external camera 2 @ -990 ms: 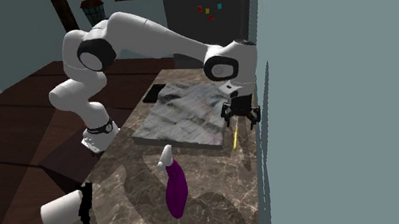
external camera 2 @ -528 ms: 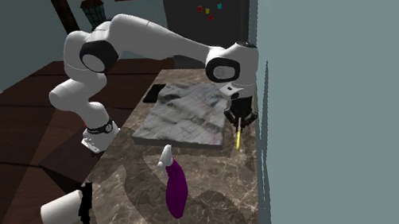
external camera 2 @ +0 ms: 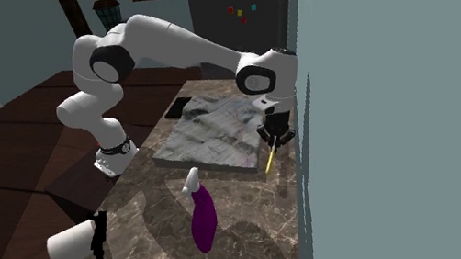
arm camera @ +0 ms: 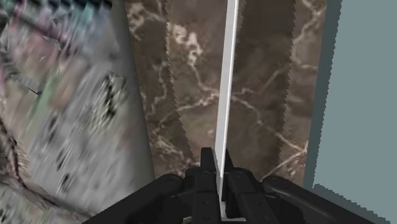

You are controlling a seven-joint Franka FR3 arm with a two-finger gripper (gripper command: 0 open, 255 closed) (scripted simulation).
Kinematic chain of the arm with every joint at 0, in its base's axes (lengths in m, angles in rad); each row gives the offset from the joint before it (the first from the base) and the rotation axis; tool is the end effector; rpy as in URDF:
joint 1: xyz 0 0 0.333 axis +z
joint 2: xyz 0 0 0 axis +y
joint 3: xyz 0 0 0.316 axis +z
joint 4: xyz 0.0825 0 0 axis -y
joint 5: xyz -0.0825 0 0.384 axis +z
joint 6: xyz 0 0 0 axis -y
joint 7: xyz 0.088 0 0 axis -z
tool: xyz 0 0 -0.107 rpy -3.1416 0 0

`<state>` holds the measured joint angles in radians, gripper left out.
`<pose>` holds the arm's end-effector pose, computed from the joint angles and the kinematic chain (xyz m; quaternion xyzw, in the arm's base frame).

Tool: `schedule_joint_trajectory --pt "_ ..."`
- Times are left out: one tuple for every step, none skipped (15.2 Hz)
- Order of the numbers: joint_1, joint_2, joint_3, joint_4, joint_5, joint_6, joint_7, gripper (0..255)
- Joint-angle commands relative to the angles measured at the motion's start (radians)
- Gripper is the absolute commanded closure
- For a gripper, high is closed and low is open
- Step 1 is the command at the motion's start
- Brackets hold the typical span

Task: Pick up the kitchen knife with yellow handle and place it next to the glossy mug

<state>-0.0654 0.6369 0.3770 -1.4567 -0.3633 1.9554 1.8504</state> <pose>0.6879 0.1480 0.3225 0.7487 -0.6593 0.0260 0.0639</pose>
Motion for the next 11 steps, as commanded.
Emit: schedule_joint_trajectory --pt "-0.003 -0.011 0.003 0.002 0.005 -0.017 -0.005 255" --pt "-0.003 -0.016 0.004 0.008 0.008 -0.027 -0.008 255" --pt "-0.003 -0.021 0.005 0.014 0.01 -0.037 -0.01 255" --pt "-0.003 -0.026 0.007 0.02 0.013 -0.047 -0.013 255" --pt "-0.003 -0.031 0.008 0.026 0.015 -0.058 -0.015 255" --pt "-0.003 -0.035 0.009 0.032 0.017 -0.068 -0.017 255" --pt "-0.003 -0.039 0.01 0.039 0.019 -0.079 -0.02 255" --pt "-0.003 -0.043 0.012 0.046 0.021 -0.09 -0.022 255" --pt "-0.003 -0.047 0.013 0.054 0.023 -0.101 -0.025 255" --pt "-0.003 -0.051 0.014 0.061 0.025 -0.112 -0.027 255" --pt "-0.002 -0.055 0.015 0.07 0.027 -0.123 -0.029 255"
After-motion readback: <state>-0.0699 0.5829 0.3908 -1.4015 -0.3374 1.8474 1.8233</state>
